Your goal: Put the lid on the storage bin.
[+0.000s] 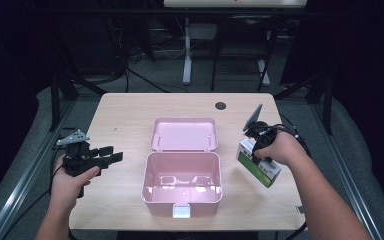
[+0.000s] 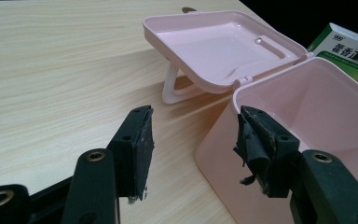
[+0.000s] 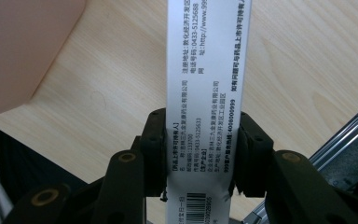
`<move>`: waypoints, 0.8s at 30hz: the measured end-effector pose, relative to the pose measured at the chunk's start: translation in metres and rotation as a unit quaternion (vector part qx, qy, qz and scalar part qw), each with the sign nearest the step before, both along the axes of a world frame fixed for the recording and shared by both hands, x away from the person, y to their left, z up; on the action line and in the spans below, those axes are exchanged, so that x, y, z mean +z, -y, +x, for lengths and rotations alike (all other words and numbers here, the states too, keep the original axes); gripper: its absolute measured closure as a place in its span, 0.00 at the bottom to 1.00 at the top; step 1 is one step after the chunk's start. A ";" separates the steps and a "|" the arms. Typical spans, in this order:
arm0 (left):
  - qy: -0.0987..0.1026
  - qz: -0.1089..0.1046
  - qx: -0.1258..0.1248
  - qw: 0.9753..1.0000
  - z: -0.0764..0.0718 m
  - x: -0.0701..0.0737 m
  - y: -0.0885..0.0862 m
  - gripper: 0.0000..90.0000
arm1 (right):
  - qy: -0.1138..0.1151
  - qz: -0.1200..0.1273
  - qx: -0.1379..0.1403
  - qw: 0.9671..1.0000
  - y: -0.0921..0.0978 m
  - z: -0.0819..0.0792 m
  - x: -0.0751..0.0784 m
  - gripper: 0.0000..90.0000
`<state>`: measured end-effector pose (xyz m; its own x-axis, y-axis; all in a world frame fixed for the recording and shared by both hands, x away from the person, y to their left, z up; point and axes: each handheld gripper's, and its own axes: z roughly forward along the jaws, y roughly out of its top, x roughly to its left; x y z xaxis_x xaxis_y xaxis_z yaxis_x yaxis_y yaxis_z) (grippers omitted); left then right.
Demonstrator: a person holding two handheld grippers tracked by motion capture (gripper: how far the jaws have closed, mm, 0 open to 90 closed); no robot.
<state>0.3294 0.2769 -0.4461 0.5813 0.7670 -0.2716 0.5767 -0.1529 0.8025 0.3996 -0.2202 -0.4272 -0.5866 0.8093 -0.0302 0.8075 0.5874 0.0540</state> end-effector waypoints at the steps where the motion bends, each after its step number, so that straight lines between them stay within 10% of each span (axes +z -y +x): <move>1: 0.000 0.000 0.000 1.000 0.000 0.000 0.000 0.51 | -0.002 -0.003 0.002 1.000 -0.001 0.000 0.003 0.68; 24: -0.002 0.001 -0.004 1.000 0.000 -0.002 0.003 0.50 | 0.005 0.005 0.032 0.999 -0.019 -0.013 0.053 0.68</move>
